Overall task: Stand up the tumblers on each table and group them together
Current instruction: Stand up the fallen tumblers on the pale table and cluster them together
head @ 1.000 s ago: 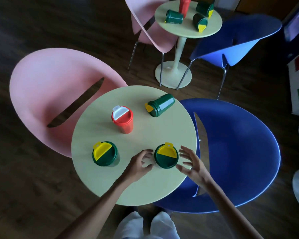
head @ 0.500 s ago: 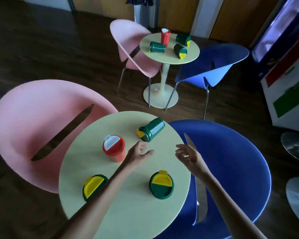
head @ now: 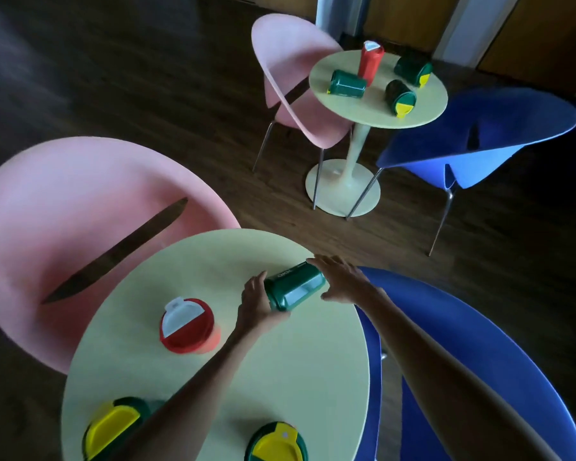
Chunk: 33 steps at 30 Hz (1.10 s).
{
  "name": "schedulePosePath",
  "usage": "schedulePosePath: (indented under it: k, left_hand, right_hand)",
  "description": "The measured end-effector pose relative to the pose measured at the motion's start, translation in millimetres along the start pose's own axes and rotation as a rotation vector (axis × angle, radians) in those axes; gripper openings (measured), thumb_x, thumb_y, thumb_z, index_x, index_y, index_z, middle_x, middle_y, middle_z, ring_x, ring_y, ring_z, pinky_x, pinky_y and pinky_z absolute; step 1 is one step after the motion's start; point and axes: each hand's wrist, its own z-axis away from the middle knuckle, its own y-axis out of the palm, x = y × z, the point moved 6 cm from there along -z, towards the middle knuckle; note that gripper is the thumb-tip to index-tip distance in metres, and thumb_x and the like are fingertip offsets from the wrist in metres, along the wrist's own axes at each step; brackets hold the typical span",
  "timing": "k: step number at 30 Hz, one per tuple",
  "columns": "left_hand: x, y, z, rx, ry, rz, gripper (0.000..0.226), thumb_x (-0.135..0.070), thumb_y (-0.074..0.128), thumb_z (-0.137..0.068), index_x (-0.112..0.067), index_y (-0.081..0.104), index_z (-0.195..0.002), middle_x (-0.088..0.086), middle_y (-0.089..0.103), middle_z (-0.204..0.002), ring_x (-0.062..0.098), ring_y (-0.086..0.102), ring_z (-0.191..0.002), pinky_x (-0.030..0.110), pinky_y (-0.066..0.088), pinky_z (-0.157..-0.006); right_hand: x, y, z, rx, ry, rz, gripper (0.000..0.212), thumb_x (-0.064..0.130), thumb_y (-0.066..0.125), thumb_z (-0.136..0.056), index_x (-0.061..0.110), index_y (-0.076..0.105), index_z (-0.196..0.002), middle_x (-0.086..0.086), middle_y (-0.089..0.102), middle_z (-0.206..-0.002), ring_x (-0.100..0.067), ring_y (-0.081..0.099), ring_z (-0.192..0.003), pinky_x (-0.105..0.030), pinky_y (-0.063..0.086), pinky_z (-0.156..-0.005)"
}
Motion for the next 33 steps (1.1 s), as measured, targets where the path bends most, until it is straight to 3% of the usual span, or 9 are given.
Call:
schedulePosePath:
  k: [3, 6, 10, 15, 19, 23, 27, 30, 33]
  left_hand:
    - [7.5, 1.6, -13.4, 0.006, -0.023, -0.001, 0.089, -0.038, 0.078, -0.044, -0.022, 0.045, -0.125, 0.002, 0.049, -0.123, 0.02, 0.052, -0.113, 0.032, 0.05, -0.087]
    - [7.1, 0.8, -15.2, 0.016, 0.032, 0.056, 0.082, -0.027, 0.082, -0.049, -0.018, 0.046, -0.122, -0.001, 0.046, -0.115, 0.014, 0.05, -0.103, 0.021, 0.043, -0.08]
    - [-0.9, -2.3, -11.9, 0.032, 0.104, 0.115, 0.084, -0.024, 0.082, -0.05, -0.018, 0.046, -0.126, -0.003, 0.044, -0.12, 0.009, 0.045, -0.109, 0.015, 0.036, -0.086]
    - [-28.8, -25.9, -5.0, 0.004, 0.152, 0.387, 0.092, -0.028, 0.084, -0.048, -0.032, 0.041, -0.129, -0.017, 0.052, -0.116, -0.002, 0.054, -0.106, 0.008, 0.045, -0.083]
    - [-52.2, -45.2, -2.4, -0.109, 0.166, 0.676, 0.099, -0.03, 0.087, -0.044, -0.029, 0.042, -0.131, -0.004, 0.054, -0.122, 0.006, 0.056, -0.112, 0.02, 0.052, -0.084]
    - [-71.8, -48.9, 8.8, -0.104, 0.152, 0.782, 0.076, -0.032, 0.086, -0.044, -0.02, 0.057, -0.114, 0.004, 0.067, -0.113, 0.018, 0.066, -0.103, 0.026, 0.054, -0.077]
    - [-73.7, -48.2, 10.8, -0.004, 0.112, 0.755, 0.064, -0.035, 0.084, -0.047, -0.013, 0.066, -0.104, 0.005, 0.073, -0.102, 0.021, 0.069, -0.098, 0.027, 0.055, -0.078]
    - [-60.4, -49.6, 13.5, 0.045, 0.086, 0.688, 0.063, -0.035, 0.087, -0.046, -0.017, 0.068, -0.103, 0.001, 0.073, -0.103, 0.02, 0.069, -0.099, 0.041, 0.054, -0.091]
    - [-46.2, -53.8, 24.0, 0.044, 0.074, 0.688, 0.075, -0.033, 0.086, -0.04, -0.023, 0.063, -0.11, -0.004, 0.07, -0.109, 0.016, 0.066, -0.102, 0.034, 0.055, -0.088]
  right_hand:
    - [-3.5, 7.0, -19.2, 0.059, -0.049, 0.09, 0.09, 0.01, 0.069, -0.078, 0.029, 0.018, -0.15, 0.006, 0.019, -0.158, -0.021, 0.022, -0.141, -0.04, 0.026, -0.11]
    - [-9.0, 10.1, -28.0, 0.011, -0.093, 0.051, 0.08, 0.012, 0.068, -0.079, 0.029, 0.028, -0.146, 0.004, 0.034, -0.15, -0.022, 0.033, -0.135, -0.039, 0.033, -0.107]
    - [-23.6, 16.3, -22.8, -0.003, -0.133, -0.181, 0.075, 0.015, 0.073, -0.074, 0.024, 0.039, -0.14, 0.0, 0.048, -0.136, -0.02, 0.048, -0.123, -0.035, 0.043, -0.099]
    - [-38.3, 2.0, 8.2, -0.059, -0.063, -0.622, 0.07, 0.007, 0.079, -0.07, 0.018, 0.049, -0.133, -0.005, 0.059, -0.123, -0.018, 0.058, -0.11, -0.032, 0.051, -0.094]
    - [-37.1, -6.0, 33.5, -0.158, 0.041, -0.913, 0.068, 0.007, 0.082, -0.066, 0.027, 0.054, -0.125, 0.0, 0.065, -0.119, -0.011, 0.067, -0.1, -0.029, 0.056, -0.088]
    - [-22.8, -4.0, 56.9, -0.286, 0.092, -1.103, 0.068, 0.01, 0.084, -0.065, 0.025, 0.055, -0.125, 0.004, 0.07, -0.111, -0.012, 0.069, -0.097, -0.035, 0.057, -0.085]
    - [-7.4, 8.2, 75.5, -0.362, 0.12, -1.196, 0.067, 0.01, 0.082, -0.069, 0.029, 0.052, -0.126, 0.004, 0.072, -0.106, -0.008, 0.07, -0.09, -0.015, 0.051, -0.071]
    - [-0.6, 27.1, 78.7, -0.311, 0.126, -1.192, 0.071, 0.02, 0.083, -0.068, 0.028, 0.05, -0.13, 0.006, 0.07, -0.112, -0.007, 0.068, -0.099, -0.021, 0.053, -0.082]
    - [3.5, 47.5, 76.0, -0.226, 0.123, -1.2, 0.071, 0.022, 0.082, -0.067, 0.022, 0.051, -0.131, 0.004, 0.066, -0.12, -0.009, 0.065, -0.107, -0.03, 0.053, -0.091]
